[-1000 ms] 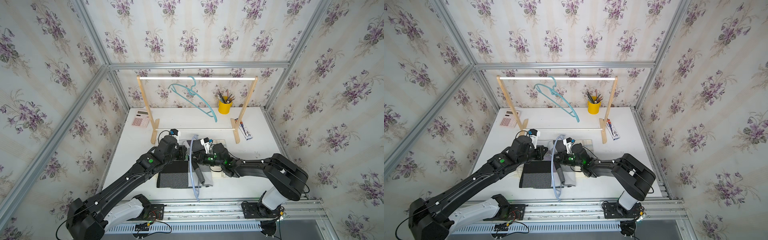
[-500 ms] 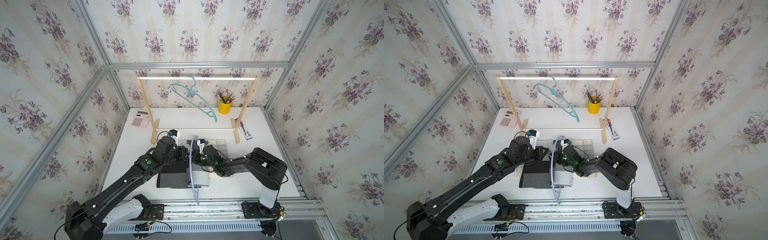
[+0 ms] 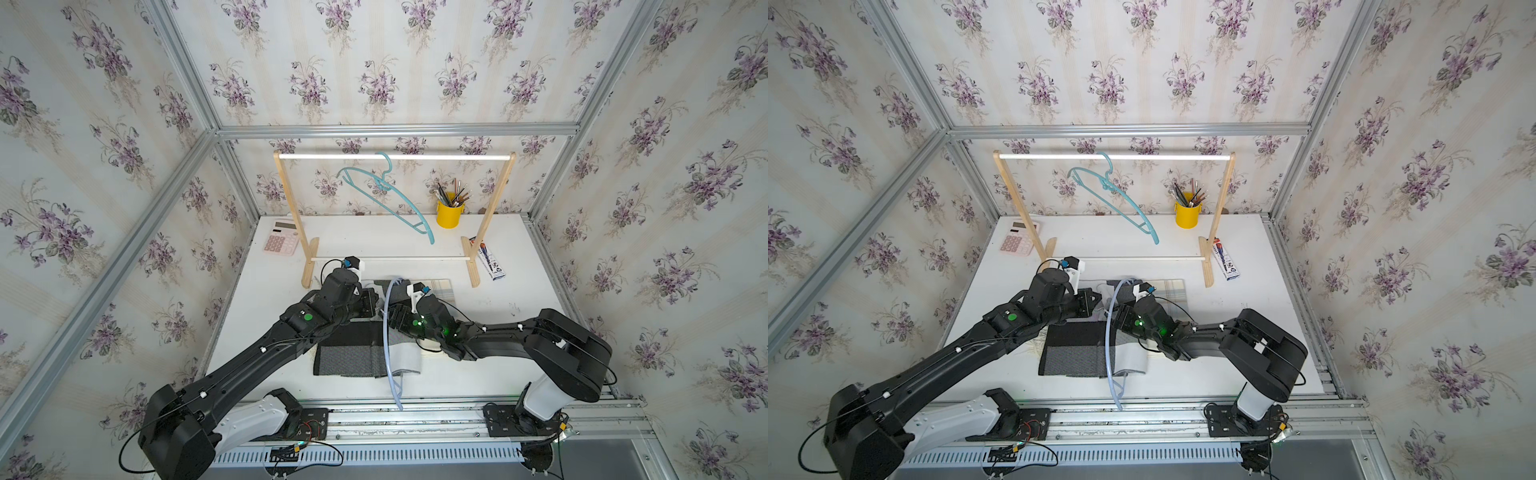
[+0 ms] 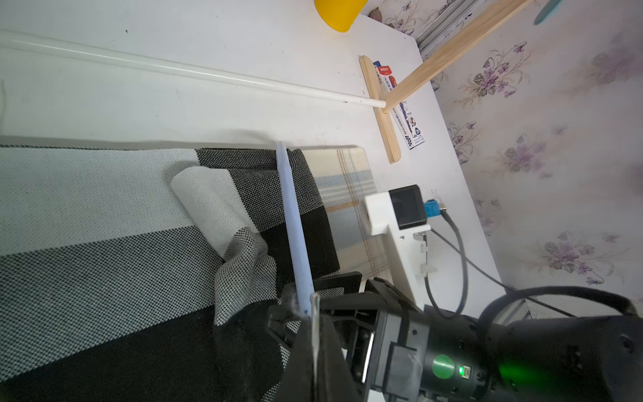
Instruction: Hang the scarf on the hanger
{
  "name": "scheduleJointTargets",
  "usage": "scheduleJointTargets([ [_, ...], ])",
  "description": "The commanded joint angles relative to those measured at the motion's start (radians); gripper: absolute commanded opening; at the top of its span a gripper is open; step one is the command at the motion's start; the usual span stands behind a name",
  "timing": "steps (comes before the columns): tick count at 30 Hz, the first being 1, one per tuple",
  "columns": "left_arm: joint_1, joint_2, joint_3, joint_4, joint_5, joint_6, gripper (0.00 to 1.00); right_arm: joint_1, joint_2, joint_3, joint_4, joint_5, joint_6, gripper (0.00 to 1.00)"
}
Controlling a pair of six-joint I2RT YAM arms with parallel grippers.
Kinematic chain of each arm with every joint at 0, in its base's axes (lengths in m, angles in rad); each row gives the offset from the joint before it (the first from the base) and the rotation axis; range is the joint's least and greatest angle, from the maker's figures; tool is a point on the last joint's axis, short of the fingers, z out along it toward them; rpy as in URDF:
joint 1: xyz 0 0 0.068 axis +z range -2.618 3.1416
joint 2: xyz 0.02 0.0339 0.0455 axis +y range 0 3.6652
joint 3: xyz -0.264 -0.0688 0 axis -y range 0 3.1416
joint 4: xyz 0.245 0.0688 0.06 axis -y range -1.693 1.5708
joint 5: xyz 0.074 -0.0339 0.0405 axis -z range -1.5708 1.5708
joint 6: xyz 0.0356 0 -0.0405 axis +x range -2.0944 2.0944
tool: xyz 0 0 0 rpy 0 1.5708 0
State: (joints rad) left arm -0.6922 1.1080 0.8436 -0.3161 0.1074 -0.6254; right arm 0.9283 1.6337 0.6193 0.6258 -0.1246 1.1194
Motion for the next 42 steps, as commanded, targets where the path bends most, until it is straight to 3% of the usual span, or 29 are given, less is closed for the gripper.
scheduleJointTargets([
  [1,0.000,-0.013,-0.004,0.002,-0.034,0.000,0.00,-0.009,-0.013,-0.012,-0.025,0.003,-0.024,0.63],
  [9,0.005,-0.046,0.010,-0.047,-0.082,0.018,0.00,-0.018,-0.096,-0.048,-0.098,0.024,-0.060,0.62],
  [17,-0.016,0.072,0.143,-0.161,-0.116,0.018,0.00,-0.023,-0.382,-0.075,-0.428,0.156,-0.160,0.63],
  [25,-0.208,0.311,0.371,-0.296,-0.405,-0.022,0.00,0.000,-0.725,-0.150,-0.774,0.349,-0.297,0.63],
  [30,-0.274,0.492,0.522,-0.374,-0.520,-0.092,0.00,0.132,-0.866,-0.189,-0.832,0.422,-0.341,0.62],
  [36,-0.314,0.667,0.725,-0.523,-0.576,-0.195,0.00,0.382,-0.854,-0.203,-0.780,0.690,-0.349,0.62],
  [42,-0.326,0.789,0.888,-0.686,-0.593,-0.273,0.00,0.446,-0.685,-0.172,-0.619,0.875,-0.431,0.62],
])
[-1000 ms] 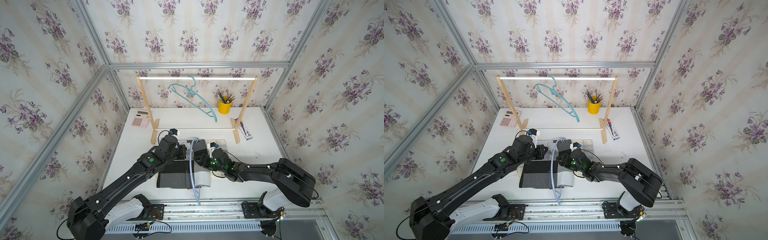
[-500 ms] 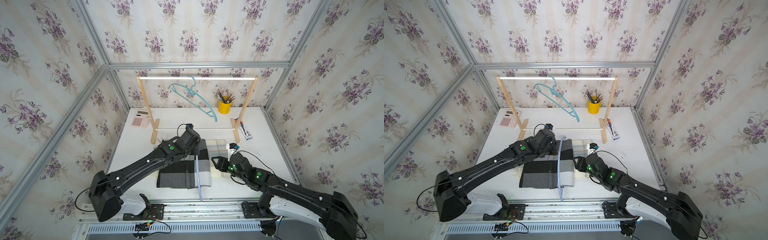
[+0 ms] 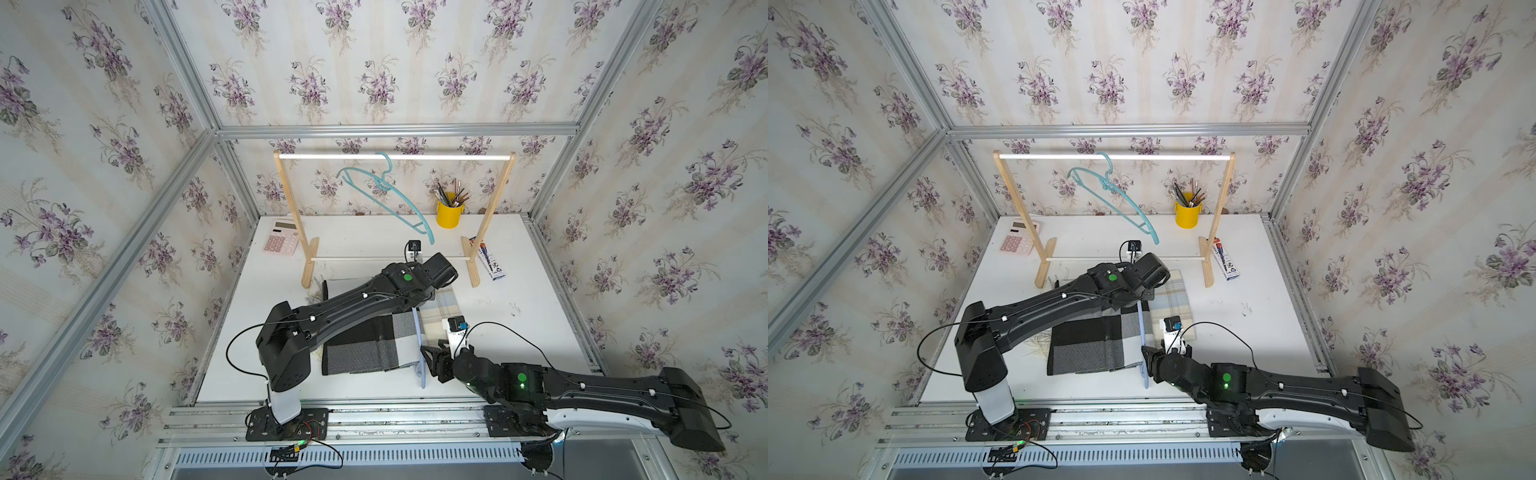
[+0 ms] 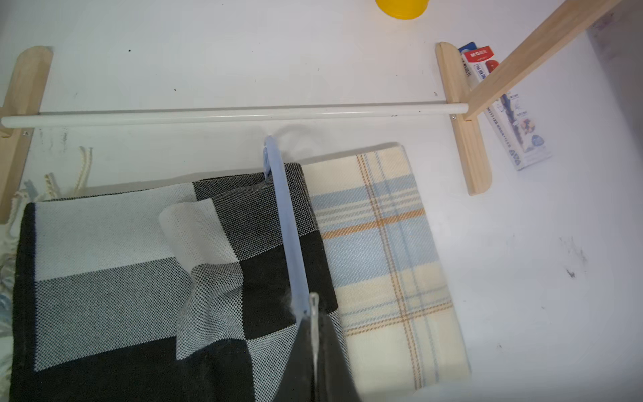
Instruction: Hang the scarf on the hanger
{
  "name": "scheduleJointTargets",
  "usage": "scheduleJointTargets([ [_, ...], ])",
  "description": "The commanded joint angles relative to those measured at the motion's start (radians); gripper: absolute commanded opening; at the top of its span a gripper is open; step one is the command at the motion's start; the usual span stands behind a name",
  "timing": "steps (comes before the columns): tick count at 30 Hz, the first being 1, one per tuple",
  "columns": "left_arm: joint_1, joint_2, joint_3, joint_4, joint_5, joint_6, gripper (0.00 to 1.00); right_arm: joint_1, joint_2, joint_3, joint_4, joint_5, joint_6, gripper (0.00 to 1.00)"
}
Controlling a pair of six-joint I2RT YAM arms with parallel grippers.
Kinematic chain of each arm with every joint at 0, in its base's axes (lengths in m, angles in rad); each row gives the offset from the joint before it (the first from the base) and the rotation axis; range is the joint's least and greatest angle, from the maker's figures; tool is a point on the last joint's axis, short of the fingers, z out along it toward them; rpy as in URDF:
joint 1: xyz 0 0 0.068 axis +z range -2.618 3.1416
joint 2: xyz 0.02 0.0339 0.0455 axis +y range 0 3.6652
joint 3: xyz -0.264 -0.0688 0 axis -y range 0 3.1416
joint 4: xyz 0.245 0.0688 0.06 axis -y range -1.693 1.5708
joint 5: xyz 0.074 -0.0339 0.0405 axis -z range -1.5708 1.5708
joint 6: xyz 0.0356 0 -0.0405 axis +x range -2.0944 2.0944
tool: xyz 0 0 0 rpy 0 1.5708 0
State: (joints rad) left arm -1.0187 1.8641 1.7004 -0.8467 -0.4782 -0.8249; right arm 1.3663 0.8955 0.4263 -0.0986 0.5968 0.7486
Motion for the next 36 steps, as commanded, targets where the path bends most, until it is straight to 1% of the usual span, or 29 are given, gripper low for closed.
scheduleJointTargets([
  [1,0.000,0.039,0.037,-0.158,-0.002,-0.076,0.00,0.007,0.089,0.030,0.134,0.170,-0.084,0.62],
  [5,-0.003,0.040,0.034,-0.147,0.010,-0.076,0.00,0.007,0.224,0.075,0.221,0.226,-0.151,0.61],
  [8,-0.002,0.034,0.035,-0.146,0.010,-0.076,0.00,-0.015,0.308,0.109,0.249,0.243,-0.167,0.59],
  [14,-0.007,0.021,0.021,-0.135,0.018,-0.070,0.00,-0.117,0.414,0.119,0.331,0.149,-0.178,0.54],
  [21,-0.009,0.013,0.006,-0.116,0.034,-0.068,0.00,-0.155,0.504,0.163,0.382,0.085,-0.210,0.47],
  [24,-0.010,0.013,0.005,-0.110,0.043,-0.069,0.00,-0.171,0.530,0.186,0.375,0.082,-0.208,0.40],
  [28,-0.012,0.008,0.004,-0.108,0.055,-0.068,0.00,-0.200,0.553,0.198,0.340,0.074,-0.186,0.22],
  [35,-0.012,-0.040,-0.035,-0.094,0.072,-0.054,0.00,-0.220,0.537,0.188,0.306,0.054,-0.172,0.00],
  [36,-0.012,-0.053,-0.042,-0.098,0.074,-0.054,0.09,-0.222,0.530,0.186,0.302,0.049,-0.167,0.00],
])
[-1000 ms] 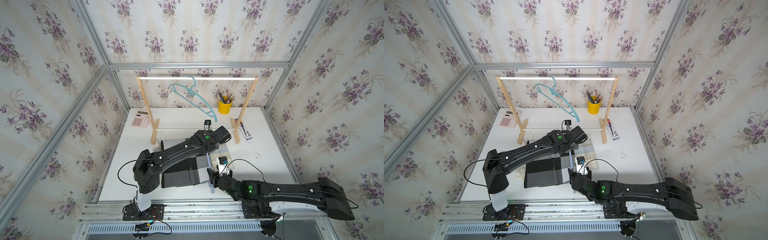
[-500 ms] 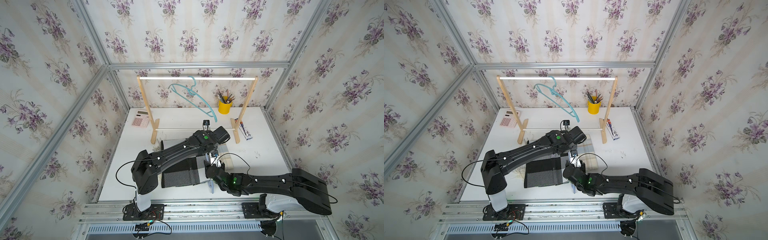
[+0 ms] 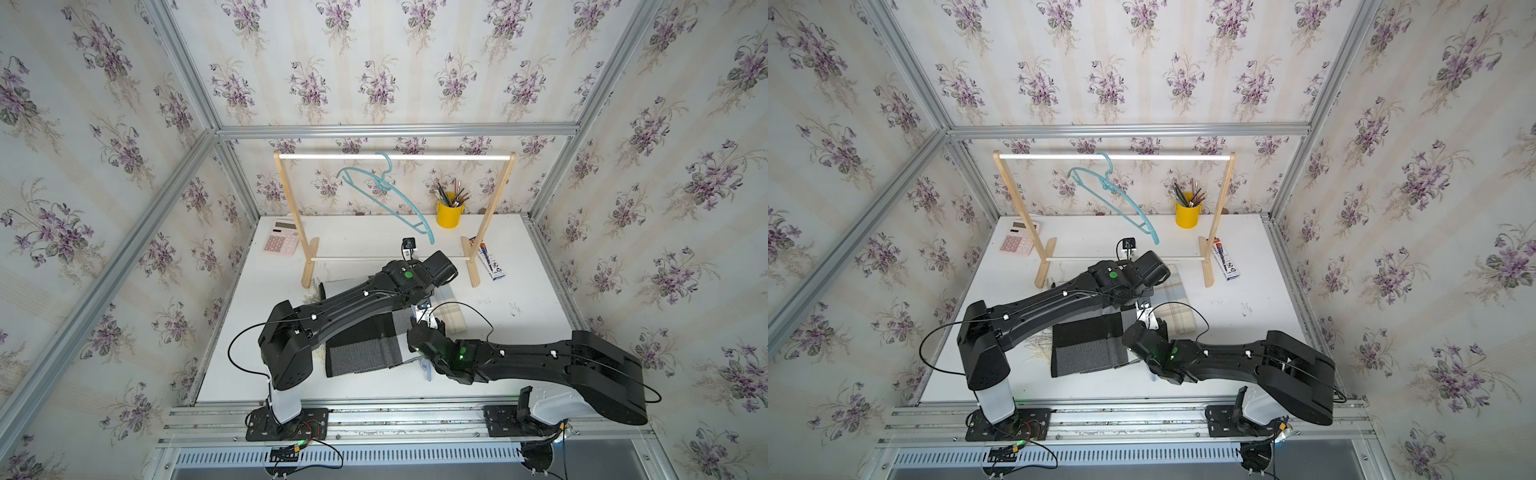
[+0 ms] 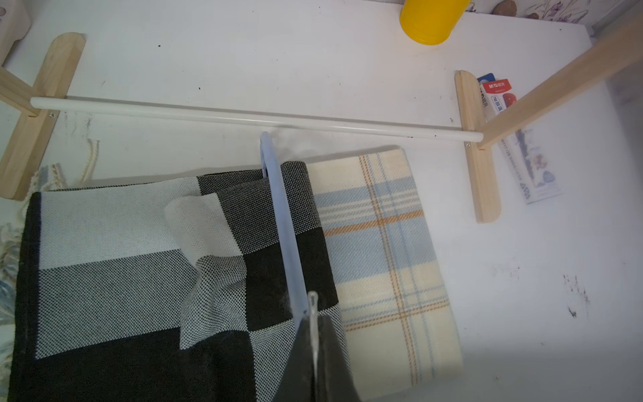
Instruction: Hang the scarf on the hanger
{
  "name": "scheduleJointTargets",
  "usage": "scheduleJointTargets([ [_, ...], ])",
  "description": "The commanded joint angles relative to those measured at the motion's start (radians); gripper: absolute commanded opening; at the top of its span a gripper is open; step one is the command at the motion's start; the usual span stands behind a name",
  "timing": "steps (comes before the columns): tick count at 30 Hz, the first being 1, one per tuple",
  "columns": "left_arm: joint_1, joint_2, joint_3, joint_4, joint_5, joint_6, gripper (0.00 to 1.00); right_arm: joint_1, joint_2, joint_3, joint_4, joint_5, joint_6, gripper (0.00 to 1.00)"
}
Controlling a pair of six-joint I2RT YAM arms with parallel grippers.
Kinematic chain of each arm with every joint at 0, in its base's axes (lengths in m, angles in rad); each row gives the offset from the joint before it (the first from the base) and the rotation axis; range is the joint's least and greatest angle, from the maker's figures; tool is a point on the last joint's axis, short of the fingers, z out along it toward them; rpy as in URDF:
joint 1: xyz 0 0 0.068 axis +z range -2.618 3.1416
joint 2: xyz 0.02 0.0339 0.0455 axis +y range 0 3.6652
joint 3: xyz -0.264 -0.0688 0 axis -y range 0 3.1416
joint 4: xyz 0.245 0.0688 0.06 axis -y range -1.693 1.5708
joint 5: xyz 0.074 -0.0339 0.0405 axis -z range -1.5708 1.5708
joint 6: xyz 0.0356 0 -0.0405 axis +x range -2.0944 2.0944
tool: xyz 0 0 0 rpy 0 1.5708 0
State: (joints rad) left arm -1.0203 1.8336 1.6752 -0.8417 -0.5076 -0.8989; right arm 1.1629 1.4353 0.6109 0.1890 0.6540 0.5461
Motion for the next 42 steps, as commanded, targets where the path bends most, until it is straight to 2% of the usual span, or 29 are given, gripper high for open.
scheduleJointTargets([
  [1,-0.011,-0.038,-0.027,-0.104,0.105,0.022,0.18,-0.020,-0.018,-0.001,0.014,-0.014,0.037,0.00],
  [5,-0.011,-0.144,-0.084,-0.121,0.105,0.043,0.70,-0.027,-0.045,-0.003,-0.003,-0.032,0.044,0.00],
  [8,-0.007,-0.271,-0.184,-0.112,0.101,0.053,0.96,-0.037,-0.065,-0.008,-0.015,-0.059,0.058,0.00],
  [9,-0.004,-0.328,-0.232,-0.095,0.105,0.052,0.99,-0.042,-0.071,-0.011,-0.017,-0.071,0.064,0.00],
  [13,0.026,-0.582,-0.502,0.078,0.162,0.048,0.98,-0.059,-0.091,-0.023,-0.019,-0.113,0.084,0.00],
  [15,0.075,-0.673,-0.644,0.179,0.238,0.040,0.94,-0.068,-0.096,-0.022,-0.023,-0.126,0.087,0.00],
  [17,0.144,-0.707,-0.744,0.248,0.314,0.032,0.88,-0.075,-0.098,-0.023,-0.026,-0.136,0.089,0.00],
  [22,0.273,-0.591,-0.829,0.405,0.505,0.077,0.74,-0.083,-0.093,-0.023,-0.021,-0.163,0.091,0.00],
  [25,0.302,-0.515,-0.832,0.482,0.563,0.098,0.73,-0.085,-0.092,-0.026,-0.016,-0.172,0.092,0.00],
  [29,0.340,-0.442,-0.833,0.551,0.602,0.104,0.72,-0.086,-0.095,-0.032,-0.013,-0.181,0.097,0.00],
  [34,0.388,-0.290,-0.775,0.542,0.683,0.138,0.64,-0.087,-0.095,-0.033,-0.013,-0.189,0.098,0.00],
  [38,0.395,-0.200,-0.736,0.557,0.725,0.151,0.56,-0.087,-0.101,-0.034,-0.018,-0.195,0.100,0.00],
  [42,0.394,-0.167,-0.720,0.570,0.737,0.156,0.39,-0.087,-0.122,-0.042,-0.027,-0.194,0.102,0.00],
])
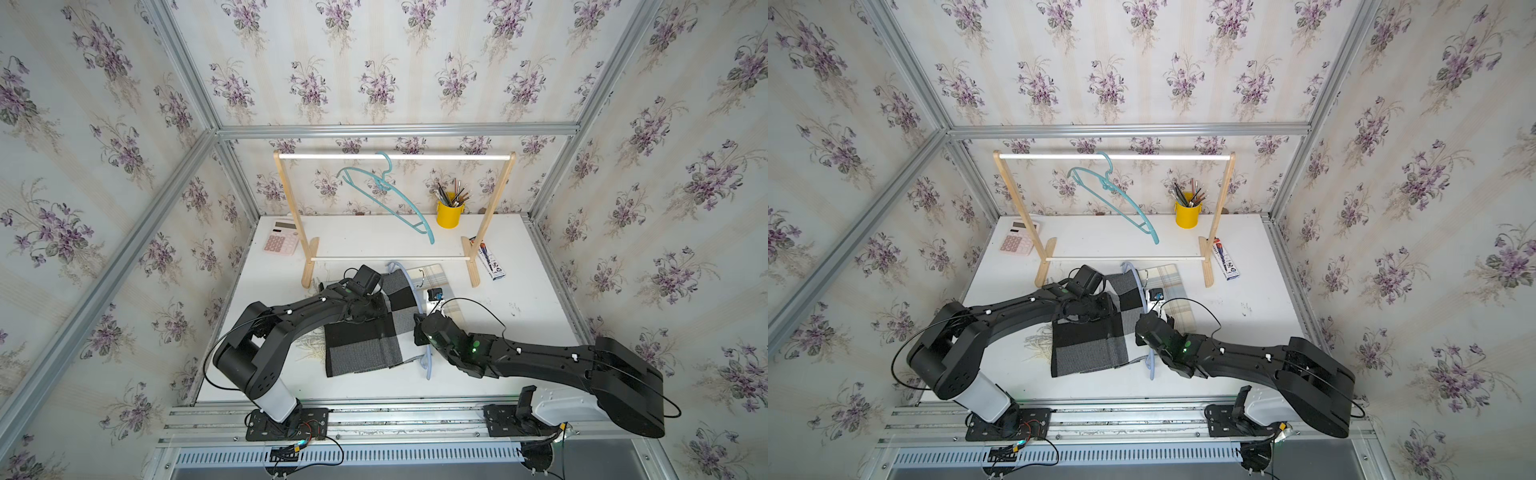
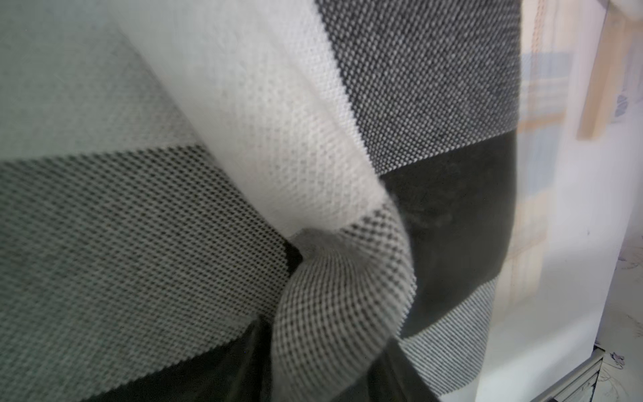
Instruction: Hang the scarf on the hanger
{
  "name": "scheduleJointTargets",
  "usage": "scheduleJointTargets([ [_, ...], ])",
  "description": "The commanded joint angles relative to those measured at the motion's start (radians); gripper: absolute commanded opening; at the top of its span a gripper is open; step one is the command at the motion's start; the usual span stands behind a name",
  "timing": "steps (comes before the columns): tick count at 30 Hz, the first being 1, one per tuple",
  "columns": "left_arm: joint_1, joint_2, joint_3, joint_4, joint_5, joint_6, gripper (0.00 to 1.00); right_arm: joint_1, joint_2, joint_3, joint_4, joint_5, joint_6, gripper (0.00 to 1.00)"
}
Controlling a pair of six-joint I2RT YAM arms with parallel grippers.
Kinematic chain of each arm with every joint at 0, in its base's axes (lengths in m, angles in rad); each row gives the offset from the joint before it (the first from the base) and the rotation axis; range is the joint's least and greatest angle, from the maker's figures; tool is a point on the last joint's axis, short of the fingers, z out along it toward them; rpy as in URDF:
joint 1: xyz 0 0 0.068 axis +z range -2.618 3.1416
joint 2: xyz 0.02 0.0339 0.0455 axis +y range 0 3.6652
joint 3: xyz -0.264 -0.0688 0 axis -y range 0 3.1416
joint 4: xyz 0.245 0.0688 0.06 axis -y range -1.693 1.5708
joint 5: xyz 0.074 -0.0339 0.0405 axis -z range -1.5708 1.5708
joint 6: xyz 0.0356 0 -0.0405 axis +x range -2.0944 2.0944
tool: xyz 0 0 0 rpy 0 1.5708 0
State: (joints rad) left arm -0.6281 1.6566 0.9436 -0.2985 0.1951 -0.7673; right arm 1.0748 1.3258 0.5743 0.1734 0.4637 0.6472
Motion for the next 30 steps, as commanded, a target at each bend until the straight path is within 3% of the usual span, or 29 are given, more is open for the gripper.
scheduleJointTargets([
  [1,0.002,0.011,0.011,0.030,0.034,0.025,0.33,0.001,-0.018,-0.005,-0.016,-0.001,0.002,0.00],
  [5,0.002,-0.022,0.001,0.018,0.009,0.037,0.00,0.002,-0.047,-0.007,-0.042,0.016,0.001,0.00],
  [14,0.002,-0.389,-0.102,-0.089,-0.099,0.006,0.00,-0.007,-0.146,0.118,-0.320,0.124,-0.047,0.00],
  [22,0.001,-0.711,-0.199,-0.151,-0.081,-0.037,0.00,0.000,-0.242,0.321,-0.509,0.130,-0.186,0.00],
  [30,0.001,-0.875,-0.184,-0.158,-0.052,-0.056,0.00,0.009,-0.254,0.583,-0.683,0.176,-0.313,0.00],
])
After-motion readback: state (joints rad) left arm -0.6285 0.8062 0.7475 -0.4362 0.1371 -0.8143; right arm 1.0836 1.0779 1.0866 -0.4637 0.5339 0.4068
